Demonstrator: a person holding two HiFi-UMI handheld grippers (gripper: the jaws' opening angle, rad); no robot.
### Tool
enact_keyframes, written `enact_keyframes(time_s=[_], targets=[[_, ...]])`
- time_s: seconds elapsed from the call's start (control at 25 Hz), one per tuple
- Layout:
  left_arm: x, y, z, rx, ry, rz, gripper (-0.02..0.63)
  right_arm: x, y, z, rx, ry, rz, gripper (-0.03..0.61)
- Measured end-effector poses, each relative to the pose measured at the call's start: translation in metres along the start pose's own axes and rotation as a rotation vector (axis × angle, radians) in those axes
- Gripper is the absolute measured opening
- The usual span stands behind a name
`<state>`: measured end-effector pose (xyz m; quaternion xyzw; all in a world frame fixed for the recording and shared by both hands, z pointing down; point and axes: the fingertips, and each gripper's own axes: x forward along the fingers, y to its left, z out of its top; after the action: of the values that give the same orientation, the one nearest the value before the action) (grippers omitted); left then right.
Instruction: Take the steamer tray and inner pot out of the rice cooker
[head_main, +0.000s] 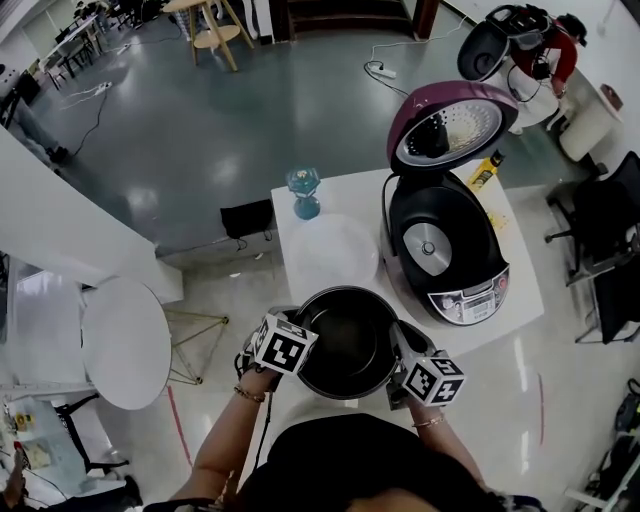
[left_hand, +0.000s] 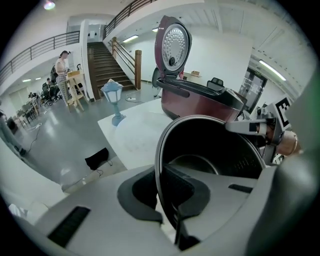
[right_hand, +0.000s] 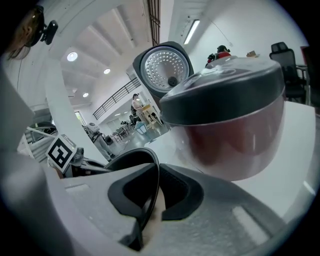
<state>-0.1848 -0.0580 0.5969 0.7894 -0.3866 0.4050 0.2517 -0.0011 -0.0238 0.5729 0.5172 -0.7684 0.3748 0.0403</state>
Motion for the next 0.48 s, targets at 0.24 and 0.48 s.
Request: enact_keyframes(time_s=[0.24,0.48], targets=[[0.0017,-0.0012,0.0017,0.004,-0.011,-0.004,0.011,0.0002,-0.0023,0.0011,-0.006,-0.001,-0.003,0.03],[0.003,0.001,0.0038,0.014,-0.042,0.017,0.011,0.0038,-0.0024,0.0031,-0.009,0.007,-0.004,0.031]])
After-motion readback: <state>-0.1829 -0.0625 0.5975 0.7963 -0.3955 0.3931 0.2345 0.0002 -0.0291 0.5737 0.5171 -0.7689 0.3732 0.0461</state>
